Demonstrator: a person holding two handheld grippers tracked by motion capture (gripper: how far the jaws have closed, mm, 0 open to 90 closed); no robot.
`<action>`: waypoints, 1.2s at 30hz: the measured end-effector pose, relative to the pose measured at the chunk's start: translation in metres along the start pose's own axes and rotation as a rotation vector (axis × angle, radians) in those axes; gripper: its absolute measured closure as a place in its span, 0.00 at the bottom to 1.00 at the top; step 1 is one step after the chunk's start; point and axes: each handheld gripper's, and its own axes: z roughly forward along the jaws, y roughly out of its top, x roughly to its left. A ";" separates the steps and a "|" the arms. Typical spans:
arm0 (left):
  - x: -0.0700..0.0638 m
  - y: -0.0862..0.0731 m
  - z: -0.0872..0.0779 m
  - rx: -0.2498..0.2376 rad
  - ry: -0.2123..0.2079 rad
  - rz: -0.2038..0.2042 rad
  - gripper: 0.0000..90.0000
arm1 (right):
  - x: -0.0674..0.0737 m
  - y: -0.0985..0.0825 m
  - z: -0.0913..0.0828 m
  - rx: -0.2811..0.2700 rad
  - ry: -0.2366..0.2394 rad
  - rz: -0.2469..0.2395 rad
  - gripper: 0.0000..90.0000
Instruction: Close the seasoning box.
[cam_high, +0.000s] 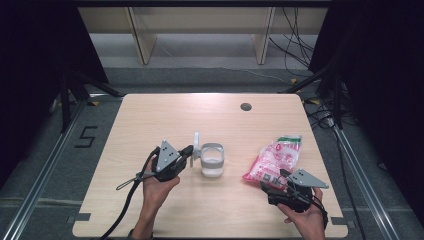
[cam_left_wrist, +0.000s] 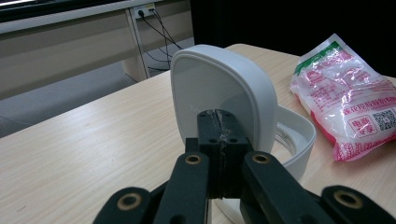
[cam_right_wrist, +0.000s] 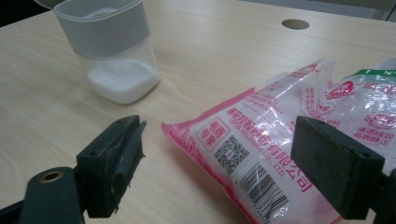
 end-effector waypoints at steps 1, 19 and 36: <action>0.000 0.000 0.000 0.000 -0.002 0.006 0.99 | 0.000 0.000 0.000 0.006 0.007 -0.002 0.19; -0.012 0.005 0.006 -0.009 -0.027 0.019 0.99 | 0.000 0.000 0.000 0.008 0.004 -0.016 0.20; -0.016 0.008 0.003 -0.021 -0.088 0.002 0.70 | 0.002 -0.001 0.001 0.007 0.010 -0.008 0.19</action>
